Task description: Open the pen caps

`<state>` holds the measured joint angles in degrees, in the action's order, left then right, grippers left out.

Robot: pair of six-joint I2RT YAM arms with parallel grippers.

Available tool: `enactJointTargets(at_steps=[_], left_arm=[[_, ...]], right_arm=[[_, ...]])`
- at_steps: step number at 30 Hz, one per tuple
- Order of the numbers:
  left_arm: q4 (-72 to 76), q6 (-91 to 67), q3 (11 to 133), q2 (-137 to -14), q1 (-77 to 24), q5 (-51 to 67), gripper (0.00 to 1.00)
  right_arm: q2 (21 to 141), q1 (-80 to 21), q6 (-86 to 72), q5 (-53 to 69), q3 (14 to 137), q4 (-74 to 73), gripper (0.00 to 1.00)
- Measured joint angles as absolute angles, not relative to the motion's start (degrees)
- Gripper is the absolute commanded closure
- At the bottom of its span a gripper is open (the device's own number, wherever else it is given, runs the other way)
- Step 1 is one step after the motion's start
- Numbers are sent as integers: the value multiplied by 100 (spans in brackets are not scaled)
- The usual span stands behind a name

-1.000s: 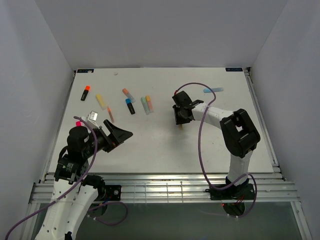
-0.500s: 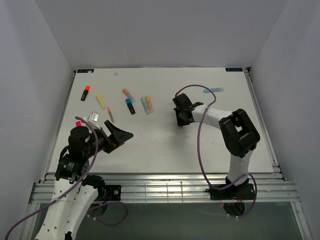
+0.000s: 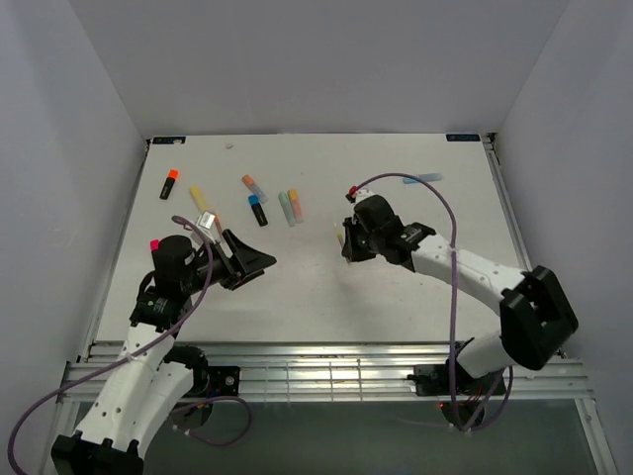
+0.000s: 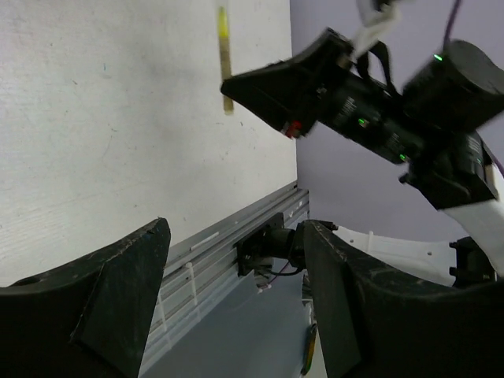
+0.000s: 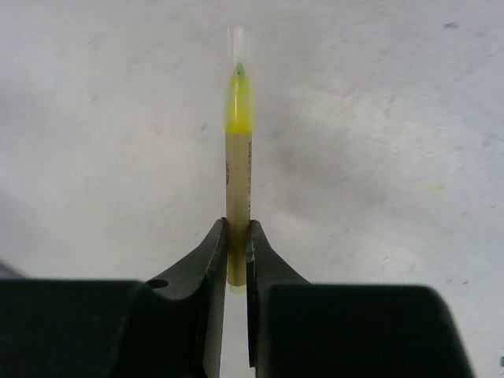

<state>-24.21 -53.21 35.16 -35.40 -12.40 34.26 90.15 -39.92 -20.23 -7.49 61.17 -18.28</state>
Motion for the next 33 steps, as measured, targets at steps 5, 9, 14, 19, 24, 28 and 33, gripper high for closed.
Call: enactJointTargets(at_steps=[5,9,14,19,24,28,33], left_arm=[[-1511,-5583,3092,-4222,-1793,3286,27],[-779,-5605,3089,-4783,-2576,2923,27],[-16,-5747,2904,-5151,-2838,2596,32],[314,-5813,2875,-5516,-2998,2355,35],[419,-5876,2875,-5815,-3183,2112,35],[478,-5900,2875,-6001,-3273,1968,37],[523,-5937,2875,-6062,-3312,1865,45]], right_arm=[[7376,-4595,-2580,246,4792,-1120,92],[6886,-4864,-3065,821,4027,-832,92],[6514,-5054,-3481,1105,3758,-609,92],[6372,-5168,-3736,1225,3717,-244,92],[6394,-5264,-3870,1264,3710,-34,92],[6514,-5306,-3911,1284,3712,93,92],[6689,-5354,-3951,1291,3715,169,92]])
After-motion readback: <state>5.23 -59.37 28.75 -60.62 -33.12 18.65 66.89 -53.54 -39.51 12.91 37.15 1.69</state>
